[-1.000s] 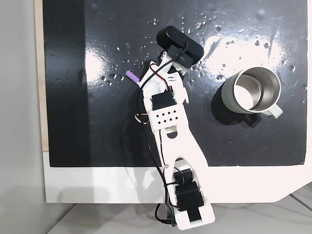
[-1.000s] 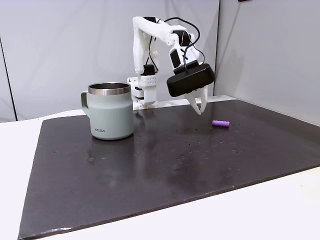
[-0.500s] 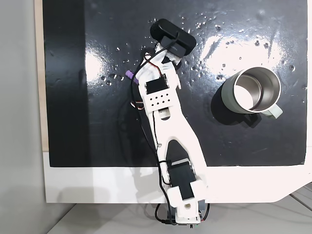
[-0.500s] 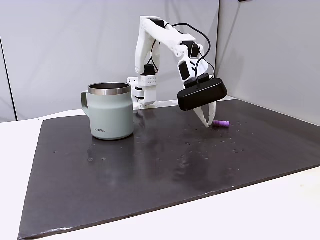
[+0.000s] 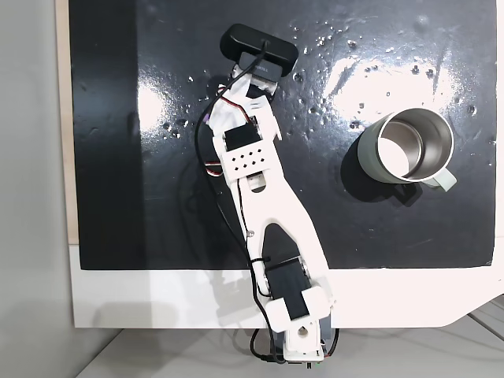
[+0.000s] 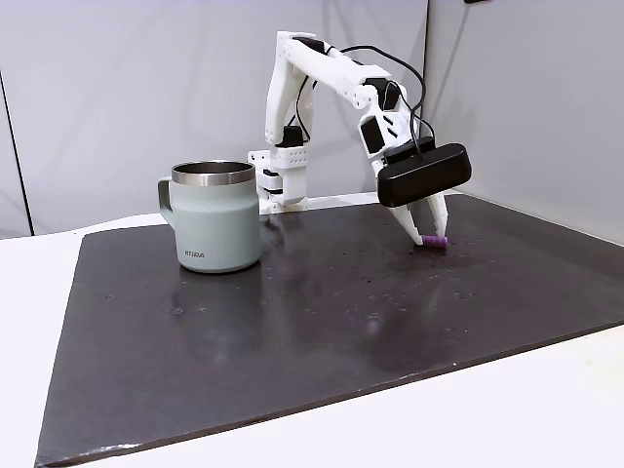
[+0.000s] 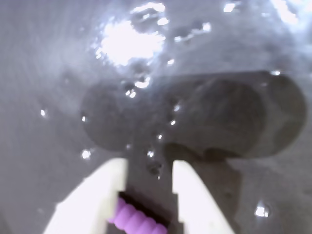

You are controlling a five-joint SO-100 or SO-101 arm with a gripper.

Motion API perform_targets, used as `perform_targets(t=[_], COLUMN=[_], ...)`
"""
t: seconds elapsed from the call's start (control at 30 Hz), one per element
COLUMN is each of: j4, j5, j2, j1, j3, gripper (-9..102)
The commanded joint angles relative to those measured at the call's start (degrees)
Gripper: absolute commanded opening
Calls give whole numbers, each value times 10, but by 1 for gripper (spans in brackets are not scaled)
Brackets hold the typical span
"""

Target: Grasp a pengrip and put it in the cup.

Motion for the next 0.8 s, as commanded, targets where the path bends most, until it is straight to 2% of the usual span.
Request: perform_targets(t=[0.0, 0.4, 0.77], j4=[15, 29, 100], j5=[-38, -150, -263], j2=[31, 64, 78], j1=[-7, -43, -74], j3=[-33, -24, -27], gripper=[19, 26, 31])
